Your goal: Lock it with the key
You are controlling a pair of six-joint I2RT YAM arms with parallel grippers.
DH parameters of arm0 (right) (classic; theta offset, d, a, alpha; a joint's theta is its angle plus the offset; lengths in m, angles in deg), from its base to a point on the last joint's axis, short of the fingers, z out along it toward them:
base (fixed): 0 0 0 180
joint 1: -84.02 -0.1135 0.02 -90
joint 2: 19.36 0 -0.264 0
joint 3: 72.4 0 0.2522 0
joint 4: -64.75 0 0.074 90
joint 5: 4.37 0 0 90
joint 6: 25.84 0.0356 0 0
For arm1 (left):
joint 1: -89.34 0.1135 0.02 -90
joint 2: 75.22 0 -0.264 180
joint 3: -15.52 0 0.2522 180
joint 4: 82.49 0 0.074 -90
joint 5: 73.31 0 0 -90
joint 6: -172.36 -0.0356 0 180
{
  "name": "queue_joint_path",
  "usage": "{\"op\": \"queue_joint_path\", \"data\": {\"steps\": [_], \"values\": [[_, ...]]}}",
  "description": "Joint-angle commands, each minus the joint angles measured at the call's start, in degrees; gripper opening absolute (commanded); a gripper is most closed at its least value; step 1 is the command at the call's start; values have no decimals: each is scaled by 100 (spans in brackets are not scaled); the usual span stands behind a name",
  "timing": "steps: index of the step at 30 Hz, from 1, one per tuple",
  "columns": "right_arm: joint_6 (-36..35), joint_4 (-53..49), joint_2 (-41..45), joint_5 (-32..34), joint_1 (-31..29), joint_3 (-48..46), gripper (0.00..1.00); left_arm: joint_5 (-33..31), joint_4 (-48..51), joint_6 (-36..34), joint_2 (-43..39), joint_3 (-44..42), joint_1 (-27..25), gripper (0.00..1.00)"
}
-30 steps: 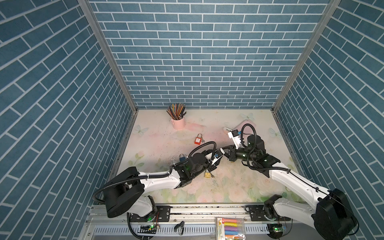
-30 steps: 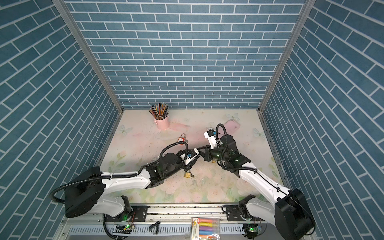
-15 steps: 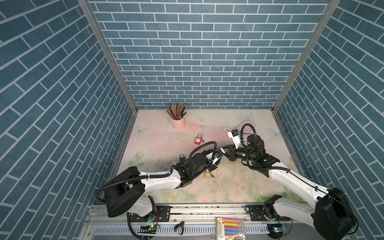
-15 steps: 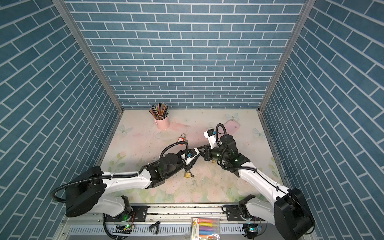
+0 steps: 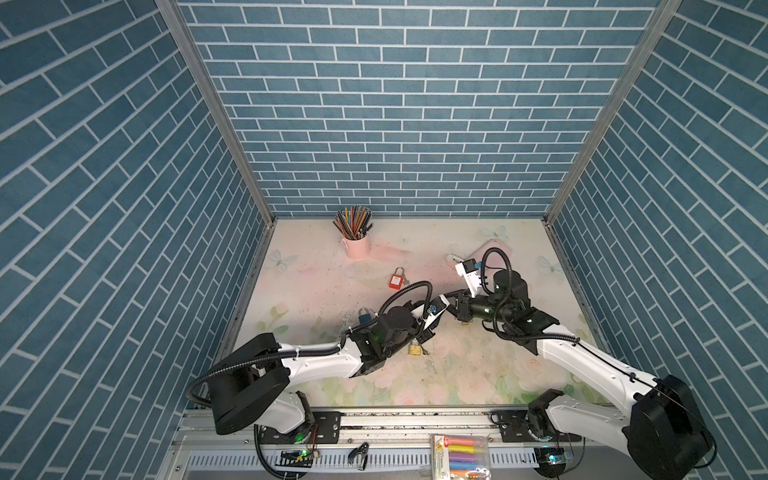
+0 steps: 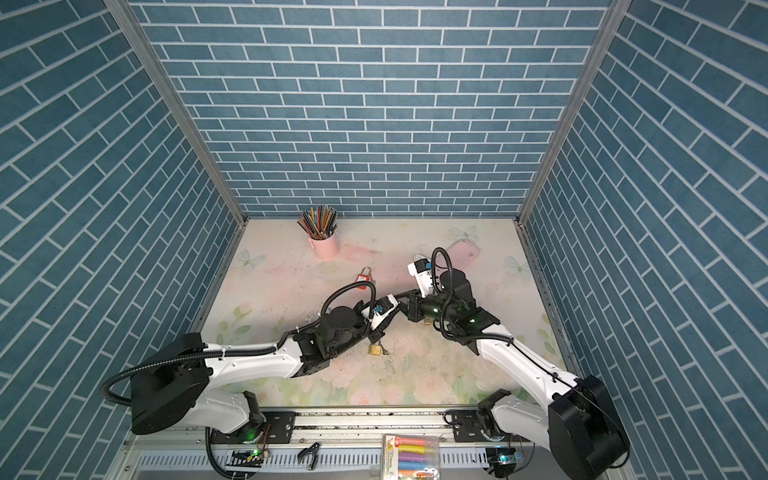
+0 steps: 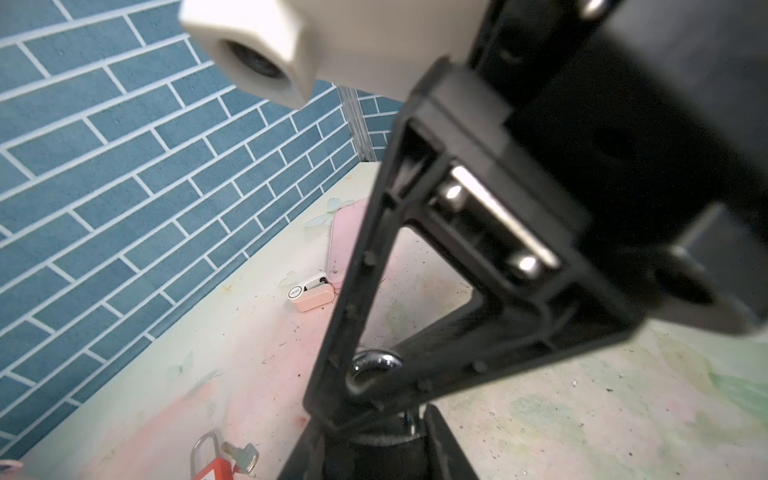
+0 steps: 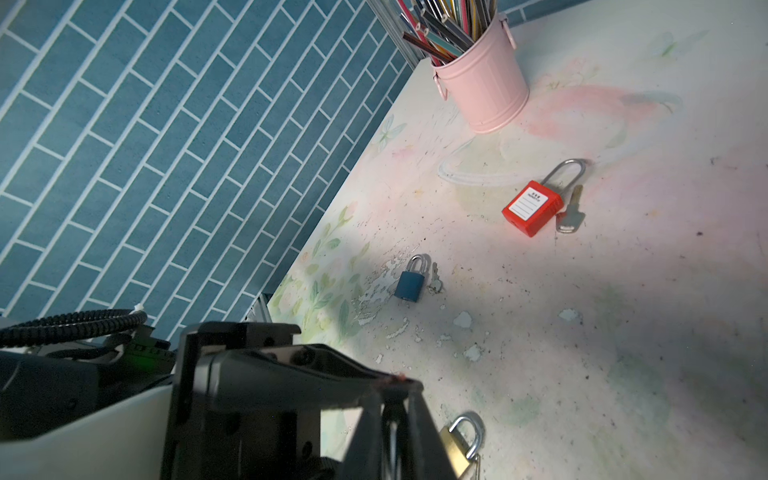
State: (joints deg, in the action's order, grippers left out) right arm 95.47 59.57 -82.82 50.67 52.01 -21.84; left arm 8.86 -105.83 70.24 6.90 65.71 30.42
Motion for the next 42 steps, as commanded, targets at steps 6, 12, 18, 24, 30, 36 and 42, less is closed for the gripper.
{"op": "queue_joint_path", "data": {"steps": [6, 12, 18, 24, 30, 36, 42], "values": [[-130, 121, 1711, 1759, 151, -427, 41, 88, 616, 2852, -565, 102, 901, 8], [-179, 812, 2196, 1723, 143, -1295, 43, 194, 1202, 5701, -792, -127, 1587, 6], [228, 1305, 1187, 878, 29, -1285, 40, 305, 835, 7863, -747, -554, 1651, 6], [-59, 1448, 71, 723, -457, -754, 36, 583, 572, 8788, -534, -629, 1673, 3], [380, 2200, -730, 379, -668, -532, 32, 817, 496, 9102, -378, -640, 1699, 1], [415, 2305, -1352, 392, -979, -221, 32, 880, 467, 9140, -298, -606, 1721, 1], [402, 2375, -1796, 363, -1071, 10, 30, 923, 444, 9140, -285, -600, 1735, 1]]}}
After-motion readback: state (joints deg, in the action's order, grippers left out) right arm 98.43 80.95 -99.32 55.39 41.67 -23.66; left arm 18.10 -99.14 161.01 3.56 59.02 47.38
